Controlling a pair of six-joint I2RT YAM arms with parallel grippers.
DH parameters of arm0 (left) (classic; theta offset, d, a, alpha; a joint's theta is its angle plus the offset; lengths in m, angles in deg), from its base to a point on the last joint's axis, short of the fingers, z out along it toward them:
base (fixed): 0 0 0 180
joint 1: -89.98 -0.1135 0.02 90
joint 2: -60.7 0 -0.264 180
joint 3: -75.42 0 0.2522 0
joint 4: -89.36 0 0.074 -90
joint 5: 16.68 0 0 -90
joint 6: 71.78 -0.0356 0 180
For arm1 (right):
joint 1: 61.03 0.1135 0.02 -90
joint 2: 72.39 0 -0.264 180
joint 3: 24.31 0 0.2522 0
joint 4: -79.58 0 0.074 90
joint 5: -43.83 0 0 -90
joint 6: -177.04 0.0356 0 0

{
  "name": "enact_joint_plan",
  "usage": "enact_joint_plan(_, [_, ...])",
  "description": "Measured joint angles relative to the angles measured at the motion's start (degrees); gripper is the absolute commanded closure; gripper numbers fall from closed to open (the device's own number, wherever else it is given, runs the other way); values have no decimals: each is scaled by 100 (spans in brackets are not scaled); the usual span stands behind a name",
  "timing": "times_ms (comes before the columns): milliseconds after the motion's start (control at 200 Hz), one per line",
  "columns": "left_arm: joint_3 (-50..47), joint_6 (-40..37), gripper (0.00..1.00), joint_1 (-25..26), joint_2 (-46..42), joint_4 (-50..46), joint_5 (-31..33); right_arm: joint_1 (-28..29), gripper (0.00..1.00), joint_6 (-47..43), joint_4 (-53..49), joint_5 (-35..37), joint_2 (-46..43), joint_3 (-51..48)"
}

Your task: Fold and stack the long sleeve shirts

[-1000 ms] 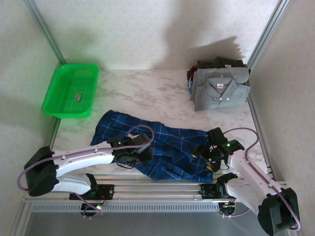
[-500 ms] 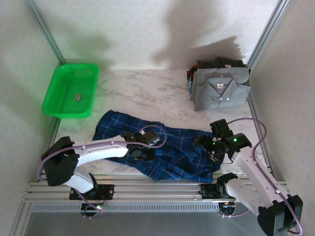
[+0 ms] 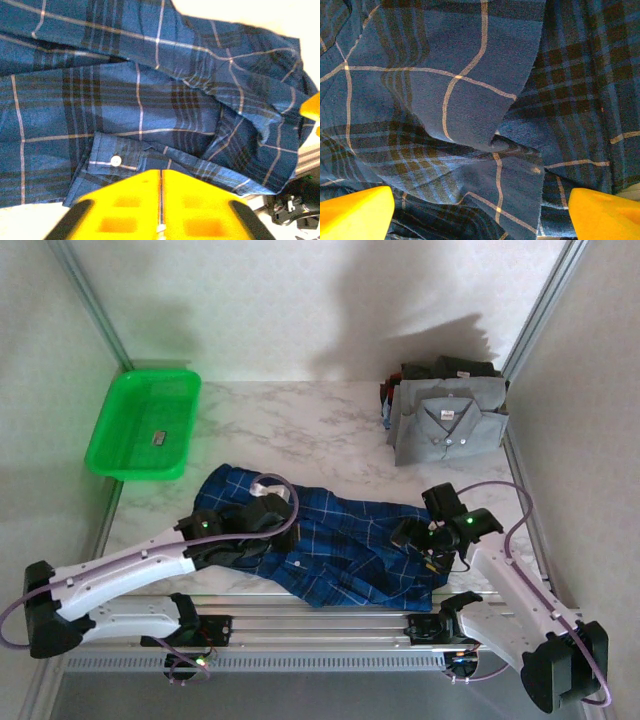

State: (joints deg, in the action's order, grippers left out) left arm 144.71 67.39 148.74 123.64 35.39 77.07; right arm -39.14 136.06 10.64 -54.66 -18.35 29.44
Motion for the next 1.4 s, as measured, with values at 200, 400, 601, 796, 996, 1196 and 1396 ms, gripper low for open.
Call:
enact_joint_plan(200, [-501, -50, 48, 0, 741, 74, -402, 0, 4, -98, 111, -98, 98, 2])
enact_joint_plan(400, [-632, -378, 52, 0, 1386, 92, -619, 0, 1, -284, 162, -197, 2, 17])
enact_joint_plan(601, [-691, -636, 60, -66, 1864, 216, -584, 0, 1, -323, 164, -227, -164, 20])
enact_joint_plan(796, [-691, -813, 64, -127, 2190, 334, -501, 0, 1, -323, 177, -337, -181, 17])
enact_joint_plan(996, [-691, -973, 88, -151, 2396, 527, -483, 0, 1, -323, 184, -356, -208, 20])
enact_joint_plan(1196, [-702, -1019, 96, -203, 2323, 518, -474, 0, 1, -323, 186, -358, -210, 20])
enact_joint_plan(1396, [-713, -1010, 51, -262, 2052, 326, -339, 0, 1, -323, 186, -374, -210, 20])
